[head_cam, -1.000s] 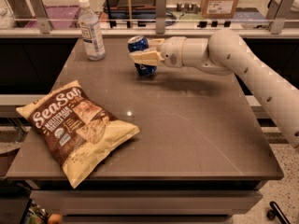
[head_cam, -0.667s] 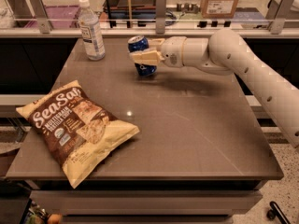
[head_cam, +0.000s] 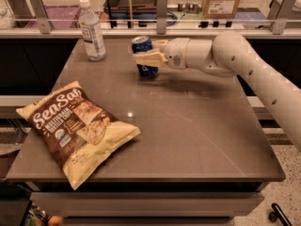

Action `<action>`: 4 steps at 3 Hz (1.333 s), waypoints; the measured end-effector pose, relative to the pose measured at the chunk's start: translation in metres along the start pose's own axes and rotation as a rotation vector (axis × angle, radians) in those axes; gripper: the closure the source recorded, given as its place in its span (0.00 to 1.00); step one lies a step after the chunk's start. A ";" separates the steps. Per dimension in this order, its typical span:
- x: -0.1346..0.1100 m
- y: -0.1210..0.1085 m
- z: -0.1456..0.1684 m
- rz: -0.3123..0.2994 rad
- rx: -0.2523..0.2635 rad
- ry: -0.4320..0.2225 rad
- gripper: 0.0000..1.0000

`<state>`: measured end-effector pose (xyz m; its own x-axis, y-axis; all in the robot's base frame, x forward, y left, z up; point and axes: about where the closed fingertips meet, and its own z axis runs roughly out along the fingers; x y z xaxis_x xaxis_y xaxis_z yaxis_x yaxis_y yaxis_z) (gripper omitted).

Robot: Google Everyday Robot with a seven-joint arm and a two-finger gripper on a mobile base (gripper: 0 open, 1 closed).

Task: Place pepsi can upright

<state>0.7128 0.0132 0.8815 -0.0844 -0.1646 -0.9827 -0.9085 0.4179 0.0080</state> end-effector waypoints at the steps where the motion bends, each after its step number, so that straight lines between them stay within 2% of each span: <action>1: 0.003 -0.001 -0.003 0.007 0.009 0.001 1.00; 2: 0.002 0.000 -0.003 0.007 0.009 0.001 1.00; 3: 0.002 0.000 -0.003 0.007 0.009 0.001 0.82; 4: 0.002 0.000 -0.003 0.007 0.009 0.001 0.59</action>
Offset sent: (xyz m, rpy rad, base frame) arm -0.0240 -0.0905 -0.0771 0.0231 0.1313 -0.2412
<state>0.7116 0.0100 0.8801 -0.0915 -0.1625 -0.9825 -0.9043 0.4268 0.0137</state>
